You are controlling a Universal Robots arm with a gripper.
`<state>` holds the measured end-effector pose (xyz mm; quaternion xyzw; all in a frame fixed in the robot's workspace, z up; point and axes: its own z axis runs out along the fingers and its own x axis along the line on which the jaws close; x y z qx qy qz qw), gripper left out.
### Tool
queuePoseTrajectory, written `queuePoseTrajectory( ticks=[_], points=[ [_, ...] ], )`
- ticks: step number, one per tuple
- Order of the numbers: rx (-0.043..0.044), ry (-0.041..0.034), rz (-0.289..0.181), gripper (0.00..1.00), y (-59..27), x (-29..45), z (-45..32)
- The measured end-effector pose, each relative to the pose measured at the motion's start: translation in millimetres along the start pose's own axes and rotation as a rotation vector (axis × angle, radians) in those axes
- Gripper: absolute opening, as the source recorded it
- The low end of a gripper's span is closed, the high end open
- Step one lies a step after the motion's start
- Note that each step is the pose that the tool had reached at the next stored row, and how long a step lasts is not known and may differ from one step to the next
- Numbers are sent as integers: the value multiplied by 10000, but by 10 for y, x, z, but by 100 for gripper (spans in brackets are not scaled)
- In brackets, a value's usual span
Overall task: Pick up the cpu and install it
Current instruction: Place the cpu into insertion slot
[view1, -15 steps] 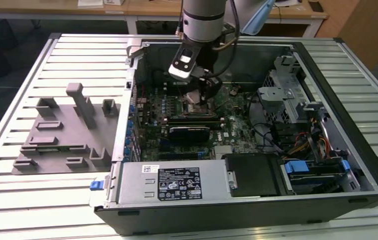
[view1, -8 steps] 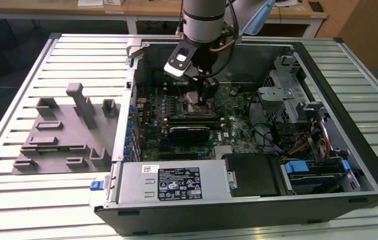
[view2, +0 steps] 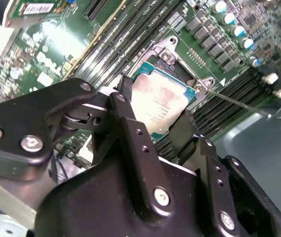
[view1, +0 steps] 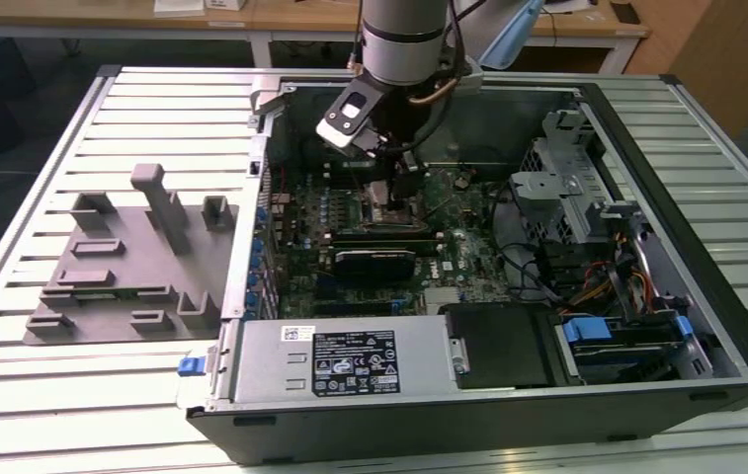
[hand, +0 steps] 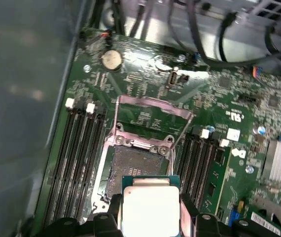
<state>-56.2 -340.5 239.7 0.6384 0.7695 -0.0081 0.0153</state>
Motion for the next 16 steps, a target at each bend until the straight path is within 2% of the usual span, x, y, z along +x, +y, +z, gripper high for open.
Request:
queuePoseTrajectory(
  ticks=[10, 12, 14, 16],
  points=[
    [60, -13, 1809, 54, 0, 1, 20],
    [66, -16, 2023, 54, 0, 1, 22],
    [34, -17, 2076, 54, 0, 1, 27],
    [-86, -29, 2097, 54, 0, 1, 36]
  ],
)
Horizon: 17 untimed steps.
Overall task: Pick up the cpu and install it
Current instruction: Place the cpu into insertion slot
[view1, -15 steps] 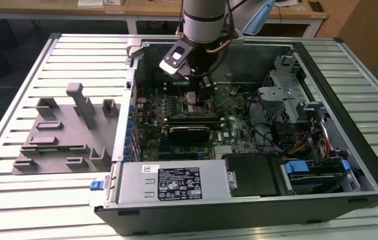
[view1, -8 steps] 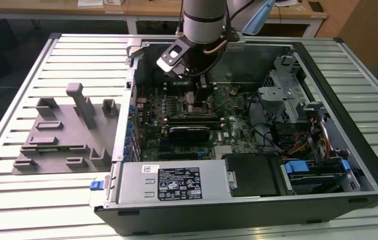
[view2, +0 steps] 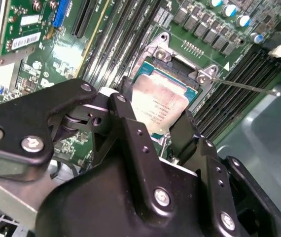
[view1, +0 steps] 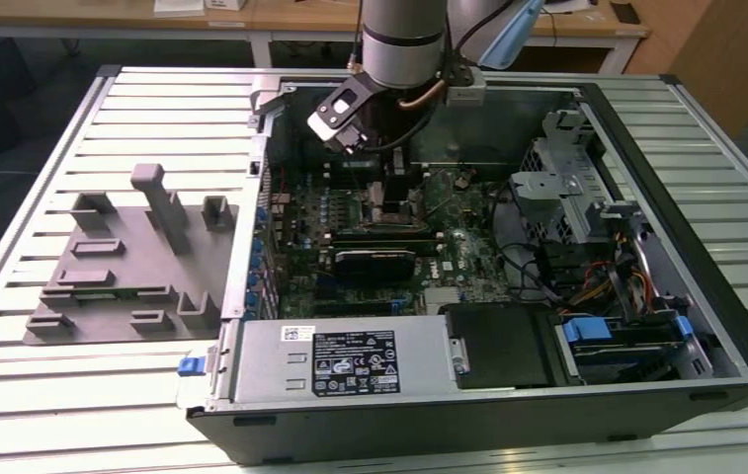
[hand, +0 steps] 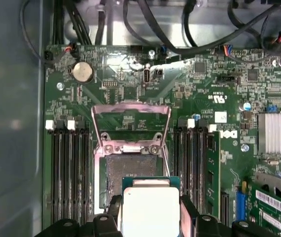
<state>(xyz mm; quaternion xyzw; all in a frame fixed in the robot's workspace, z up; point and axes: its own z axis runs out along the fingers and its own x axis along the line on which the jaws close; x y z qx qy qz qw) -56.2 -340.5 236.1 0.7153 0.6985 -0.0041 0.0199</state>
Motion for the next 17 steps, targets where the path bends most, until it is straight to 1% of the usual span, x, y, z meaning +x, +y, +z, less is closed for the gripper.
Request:
queuePoseTrajectory(
  ticks=[5, 7, 8, 9, 13, 17],
  points=[
    [-369, 8, 12, 54, -1, 1, 26],
    [-499, 10, 17, 54, -1, 1, 40],
    [-527, 10, 18, 54, -1, 2, 49],
    [-534, 9, 17, 54, -1, 2, 55],
    [-537, 6, 18, 54, -2, 3, 85],
    [-537, 7, 15, 54, -3, 5, 134]
  ],
)
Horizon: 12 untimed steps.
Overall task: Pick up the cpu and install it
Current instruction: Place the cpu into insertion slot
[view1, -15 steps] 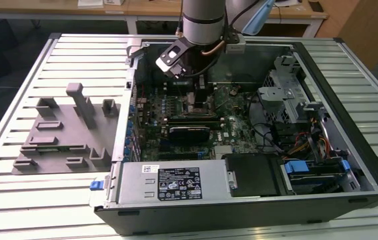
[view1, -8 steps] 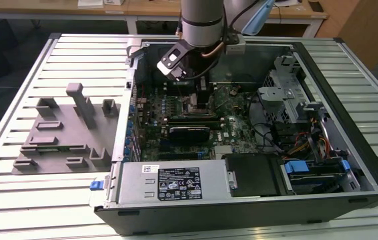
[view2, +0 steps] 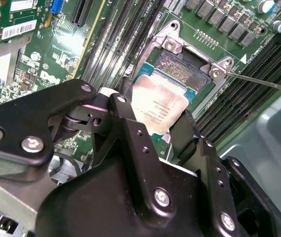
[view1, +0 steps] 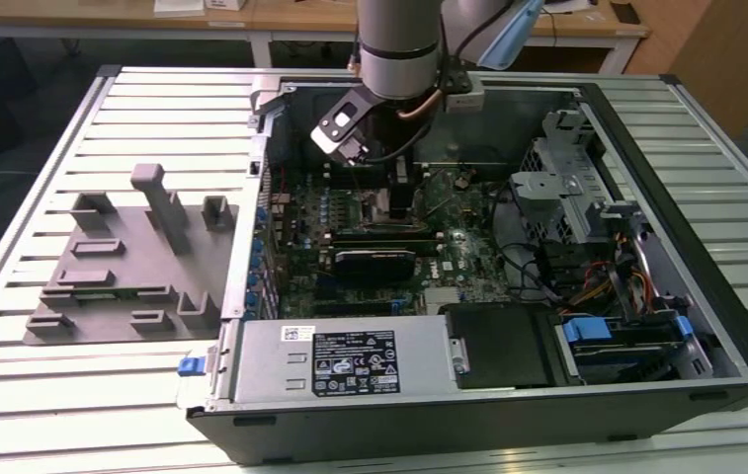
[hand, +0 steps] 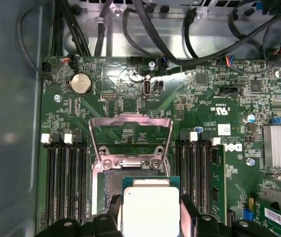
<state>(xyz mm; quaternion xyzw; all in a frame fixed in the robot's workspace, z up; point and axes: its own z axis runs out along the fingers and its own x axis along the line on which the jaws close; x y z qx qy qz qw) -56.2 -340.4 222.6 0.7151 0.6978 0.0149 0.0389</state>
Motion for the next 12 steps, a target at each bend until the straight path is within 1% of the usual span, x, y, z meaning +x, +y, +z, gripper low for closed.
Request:
queuePoseTrajectory(
  ticks=[5, 11, 12],
  points=[
    [16, 2, -44, 54, -5, 2, 59],
    [17, 5, -72, 54, -5, 2, 65],
    [17, 15, -72, 54, -5, 3, 66]
  ],
)
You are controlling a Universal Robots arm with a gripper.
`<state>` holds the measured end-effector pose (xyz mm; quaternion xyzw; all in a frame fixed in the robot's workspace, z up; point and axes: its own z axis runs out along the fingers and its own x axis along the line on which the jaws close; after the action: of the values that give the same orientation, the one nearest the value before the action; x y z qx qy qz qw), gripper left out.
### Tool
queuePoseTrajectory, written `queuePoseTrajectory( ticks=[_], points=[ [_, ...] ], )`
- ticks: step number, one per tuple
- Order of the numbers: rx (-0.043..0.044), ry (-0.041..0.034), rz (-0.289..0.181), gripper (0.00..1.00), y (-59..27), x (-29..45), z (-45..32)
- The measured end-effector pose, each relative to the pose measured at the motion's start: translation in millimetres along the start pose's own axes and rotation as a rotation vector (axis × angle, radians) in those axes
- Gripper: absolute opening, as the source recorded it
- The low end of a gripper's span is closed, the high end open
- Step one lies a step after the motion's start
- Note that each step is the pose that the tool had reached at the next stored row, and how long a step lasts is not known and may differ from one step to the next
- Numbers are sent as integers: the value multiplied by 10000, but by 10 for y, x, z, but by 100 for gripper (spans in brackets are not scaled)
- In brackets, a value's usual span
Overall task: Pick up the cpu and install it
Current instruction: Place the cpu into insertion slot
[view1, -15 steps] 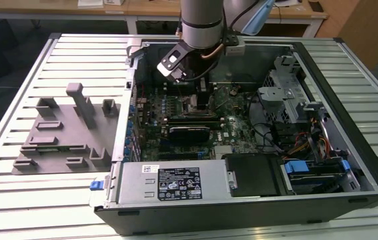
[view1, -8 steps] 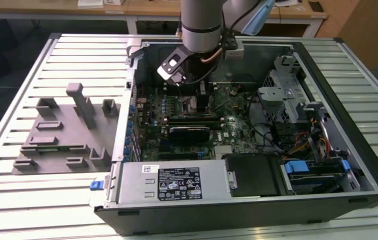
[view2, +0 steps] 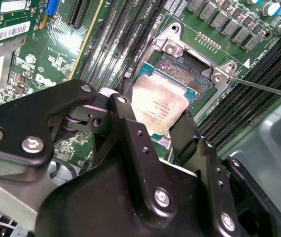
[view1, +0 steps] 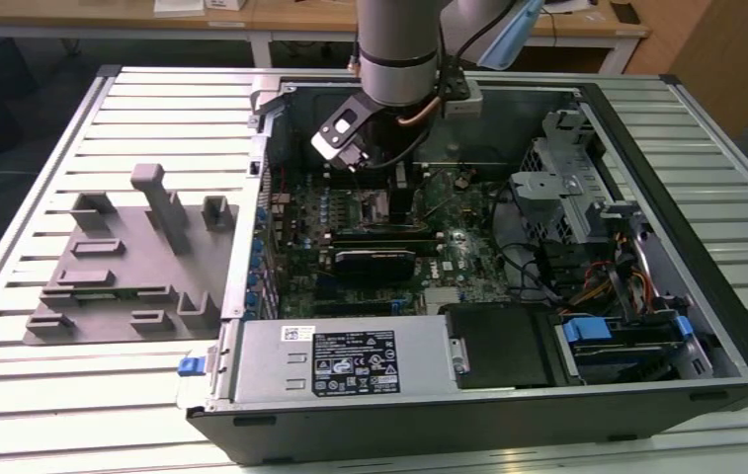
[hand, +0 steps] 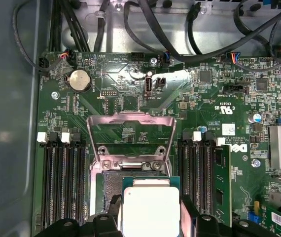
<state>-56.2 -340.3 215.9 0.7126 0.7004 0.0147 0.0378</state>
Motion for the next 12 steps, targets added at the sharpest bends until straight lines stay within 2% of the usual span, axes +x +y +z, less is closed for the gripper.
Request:
queuePoseTrajectory(
  ticks=[5, 12],
  points=[
    [1, 75, 6, 54, -4, 2, 16],
    [1, 119, 8, 54, -23, 5, 53]
  ],
)
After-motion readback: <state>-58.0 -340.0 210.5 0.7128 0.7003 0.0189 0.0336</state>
